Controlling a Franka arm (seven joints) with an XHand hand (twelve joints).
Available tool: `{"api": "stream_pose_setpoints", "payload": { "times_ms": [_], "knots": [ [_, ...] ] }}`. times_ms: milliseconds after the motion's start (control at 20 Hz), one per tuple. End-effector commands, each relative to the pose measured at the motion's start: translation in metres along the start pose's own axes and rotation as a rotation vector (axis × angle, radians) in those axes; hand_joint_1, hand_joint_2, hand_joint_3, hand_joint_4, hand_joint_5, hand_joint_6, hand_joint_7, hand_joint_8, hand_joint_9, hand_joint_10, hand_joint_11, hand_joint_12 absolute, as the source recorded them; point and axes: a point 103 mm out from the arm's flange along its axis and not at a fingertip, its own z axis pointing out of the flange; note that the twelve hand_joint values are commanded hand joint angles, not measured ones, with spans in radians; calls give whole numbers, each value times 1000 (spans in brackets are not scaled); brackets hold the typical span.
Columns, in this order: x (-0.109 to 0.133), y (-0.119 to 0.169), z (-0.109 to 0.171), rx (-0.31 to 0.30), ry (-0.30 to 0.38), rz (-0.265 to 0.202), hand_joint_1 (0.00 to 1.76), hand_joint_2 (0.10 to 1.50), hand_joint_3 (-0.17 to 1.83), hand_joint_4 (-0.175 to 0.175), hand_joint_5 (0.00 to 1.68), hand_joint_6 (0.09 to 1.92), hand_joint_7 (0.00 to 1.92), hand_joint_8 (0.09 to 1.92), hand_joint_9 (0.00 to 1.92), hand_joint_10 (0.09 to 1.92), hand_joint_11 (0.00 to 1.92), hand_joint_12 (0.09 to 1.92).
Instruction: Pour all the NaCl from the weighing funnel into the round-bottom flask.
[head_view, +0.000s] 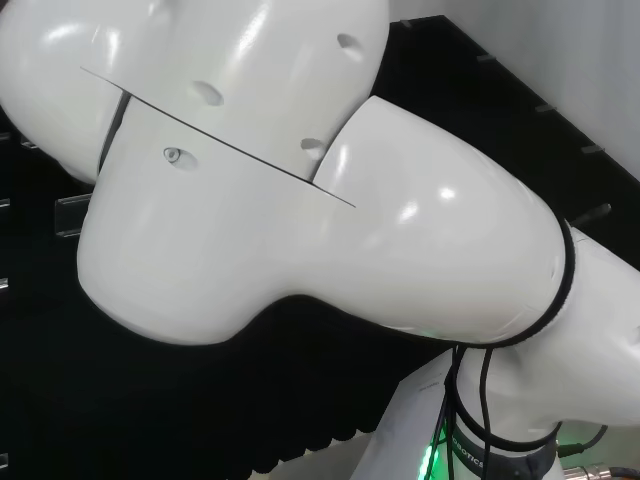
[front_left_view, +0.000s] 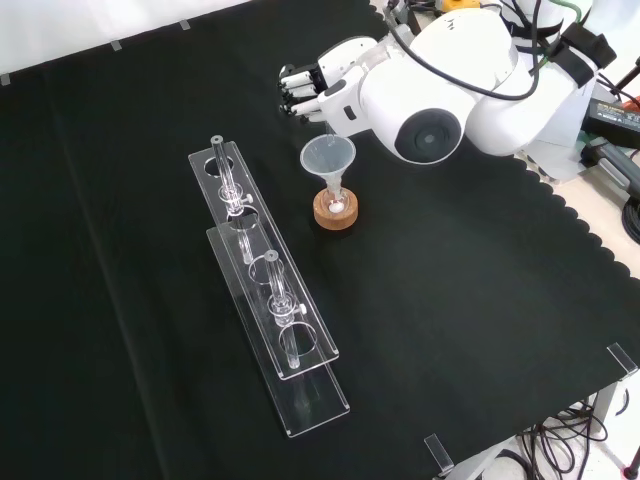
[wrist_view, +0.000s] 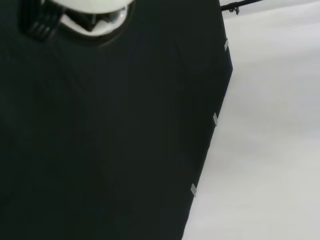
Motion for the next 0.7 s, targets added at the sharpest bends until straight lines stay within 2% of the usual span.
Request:
{"api": "stream_pose_setpoints", "payload": {
  "times_ms": [50, 700],
  "knots": [
    [-1, 1, 4, -14, 86, -2, 1100, 671, 698, 175, 1189, 840, 498, 659, 776, 432, 639, 1135],
    [-18, 0, 22, -51, 378, 12, 1100, 672, 697, 175, 1189, 840, 497, 660, 775, 433, 642, 1134]
  ]
}}
